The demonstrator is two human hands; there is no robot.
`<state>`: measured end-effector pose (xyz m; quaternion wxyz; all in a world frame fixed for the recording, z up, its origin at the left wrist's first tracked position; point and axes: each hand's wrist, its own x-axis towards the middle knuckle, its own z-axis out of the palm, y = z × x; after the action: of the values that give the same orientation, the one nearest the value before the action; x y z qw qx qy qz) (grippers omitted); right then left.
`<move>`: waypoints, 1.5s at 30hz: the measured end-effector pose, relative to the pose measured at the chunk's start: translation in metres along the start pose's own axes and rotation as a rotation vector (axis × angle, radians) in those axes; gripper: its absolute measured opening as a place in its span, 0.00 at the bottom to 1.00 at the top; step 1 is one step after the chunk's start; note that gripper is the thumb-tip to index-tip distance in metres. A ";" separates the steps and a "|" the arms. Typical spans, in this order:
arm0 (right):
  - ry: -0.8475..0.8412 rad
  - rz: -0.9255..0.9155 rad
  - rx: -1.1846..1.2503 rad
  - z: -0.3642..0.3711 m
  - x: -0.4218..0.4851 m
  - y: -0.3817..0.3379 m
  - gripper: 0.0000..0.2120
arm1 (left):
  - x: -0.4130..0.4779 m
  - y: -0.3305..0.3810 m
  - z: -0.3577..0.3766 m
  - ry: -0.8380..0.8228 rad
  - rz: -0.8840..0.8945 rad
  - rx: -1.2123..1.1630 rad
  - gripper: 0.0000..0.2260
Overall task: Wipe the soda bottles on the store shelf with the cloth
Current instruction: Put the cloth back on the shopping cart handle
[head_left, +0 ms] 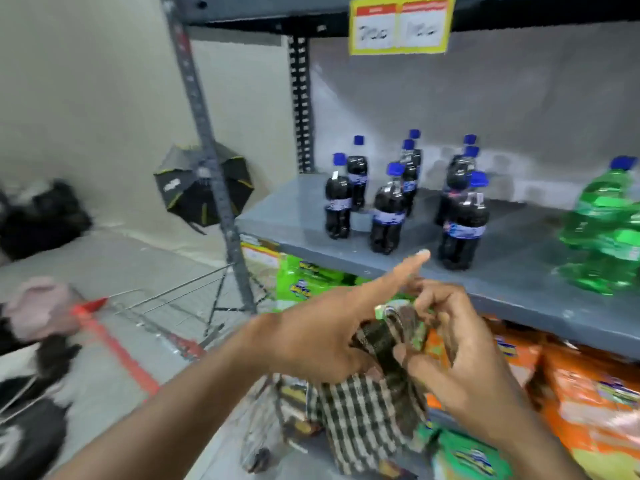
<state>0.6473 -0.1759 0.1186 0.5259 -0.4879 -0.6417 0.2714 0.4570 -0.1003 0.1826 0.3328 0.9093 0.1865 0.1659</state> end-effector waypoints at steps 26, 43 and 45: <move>-0.511 0.422 -0.143 0.484 0.158 0.076 0.08 | -0.389 -0.350 -0.123 0.851 -0.801 -0.639 0.05; -0.568 0.437 -0.567 0.599 0.199 0.165 0.19 | -0.415 -0.475 -0.073 0.872 -1.246 -0.268 0.04; -0.578 0.408 -0.604 0.601 0.198 0.167 0.19 | -0.415 -0.476 -0.073 0.821 -1.240 -0.211 0.07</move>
<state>0.1448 0.1669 -0.1241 0.0955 -0.6399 -0.7030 0.2952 -0.0461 0.0901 -0.1559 0.3545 0.4660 0.7568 0.2907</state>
